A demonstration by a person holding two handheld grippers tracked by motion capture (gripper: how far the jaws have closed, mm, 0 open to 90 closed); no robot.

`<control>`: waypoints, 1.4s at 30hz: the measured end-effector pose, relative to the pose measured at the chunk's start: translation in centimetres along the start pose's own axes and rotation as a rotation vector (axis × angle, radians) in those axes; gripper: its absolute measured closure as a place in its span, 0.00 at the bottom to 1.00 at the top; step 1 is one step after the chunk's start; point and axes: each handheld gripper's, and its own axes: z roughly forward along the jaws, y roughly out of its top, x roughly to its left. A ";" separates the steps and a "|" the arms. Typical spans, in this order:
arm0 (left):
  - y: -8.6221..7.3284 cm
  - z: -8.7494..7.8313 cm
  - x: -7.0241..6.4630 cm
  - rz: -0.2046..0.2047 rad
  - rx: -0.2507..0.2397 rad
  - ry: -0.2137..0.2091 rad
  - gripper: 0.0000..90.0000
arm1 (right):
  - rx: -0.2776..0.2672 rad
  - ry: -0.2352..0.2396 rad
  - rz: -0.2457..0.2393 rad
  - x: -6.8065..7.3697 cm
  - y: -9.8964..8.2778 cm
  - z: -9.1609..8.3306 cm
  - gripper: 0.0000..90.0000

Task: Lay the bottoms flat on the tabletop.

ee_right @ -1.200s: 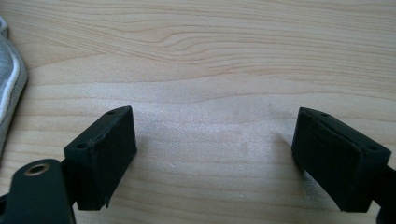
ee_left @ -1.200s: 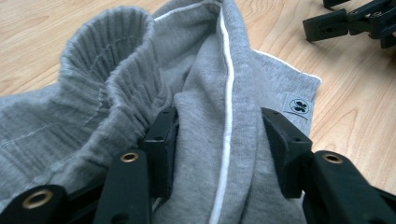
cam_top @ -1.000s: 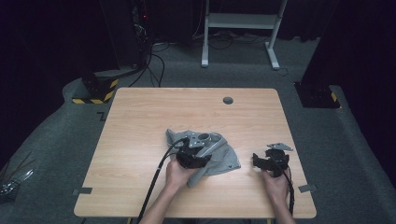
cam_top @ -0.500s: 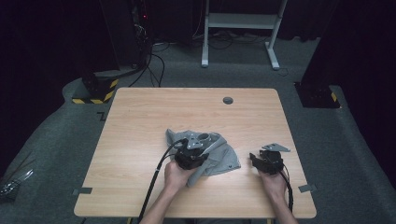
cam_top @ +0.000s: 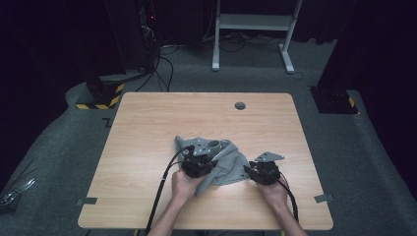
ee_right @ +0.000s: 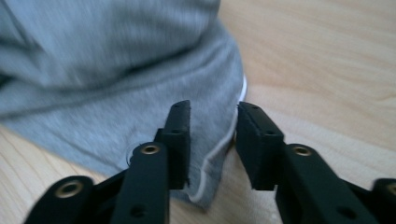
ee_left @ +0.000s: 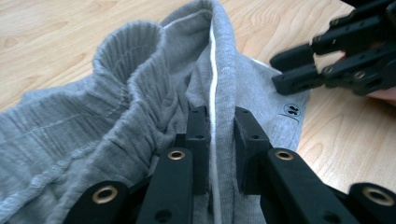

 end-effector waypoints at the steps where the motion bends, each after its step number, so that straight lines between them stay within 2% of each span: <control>1: 0.0 -0.2 0.1 -0.003 -0.006 0.003 0.87 | -0.002 0.001 -0.005 0.0 0.0 0.0 0.79; 7: -0.4 -1.5 1.0 -0.012 -0.031 0.041 0.87 | -0.019 -0.003 -0.022 -0.1 -0.4 -0.1 0.87; 14: -1.5 -3.8 2.7 -0.061 -0.059 0.088 0.88 | -0.020 -0.007 -0.030 0.1 -0.4 -0.1 0.90; 20: -3.7 -5.9 4.7 -0.102 -0.056 0.187 0.88 | -0.020 -0.010 -0.022 0.1 -0.4 -0.1 0.90; 22: -4.6 -6.3 5.3 -0.129 -0.057 0.204 0.88 | -0.020 -0.009 -0.020 0.1 -0.4 -0.1 0.90; 24: -5.1 -6.5 5.6 -0.135 -0.053 0.219 0.88 | -0.020 -0.010 -0.021 0.1 -0.4 -0.1 0.90; 25: -6.1 -6.9 6.2 -0.154 -0.044 0.239 0.88 | -0.021 -0.013 -0.025 0.2 -0.4 -0.1 0.90; 26: -6.1 -6.9 6.2 -0.154 -0.044 0.239 0.88 | -0.019 -0.015 -0.025 0.2 -0.4 -0.1 0.91; 28: -7.3 -7.4 6.9 -0.171 -0.019 0.291 0.88 | -0.020 -0.017 -0.022 0.1 -0.4 -0.1 0.91; 31: -8.7 -7.8 7.7 -0.196 0.002 0.332 0.88 | -0.019 -0.019 -0.013 0.1 -0.4 -0.1 0.93; 32: -8.7 -7.8 7.7 -0.196 0.002 0.332 0.88 | -0.021 -0.020 -0.020 0.1 -0.4 -0.1 0.93; 33: -9.5 -8.1 8.2 -0.213 0.014 0.351 0.88 | -0.021 -0.023 -0.021 0.1 -0.4 -0.1 0.93; 34: -9.5 -8.1 8.2 -0.213 0.014 0.351 0.88 | -0.021 -0.023 -0.021 0.1 -0.4 -0.1 0.93; 36: -10.7 -8.2 8.9 -0.237 0.029 0.372 0.88 | -0.018 -0.033 -0.023 0.2 -0.4 -0.1 0.95; 38: -11.0 -8.2 9.1 -0.245 0.028 0.379 0.88 | -0.018 -0.041 -0.030 0.2 -0.4 -0.1 0.95; 40: -11.9 -8.0 9.4 -0.255 0.011 0.391 0.87 | -0.021 -0.051 -0.032 -0.1 -0.4 -0.1 0.96; 42: -12.2 -8.0 9.5 -0.270 -0.012 0.390 0.87 | -0.017 -0.058 -0.003 -0.7 -0.5 -0.3 0.96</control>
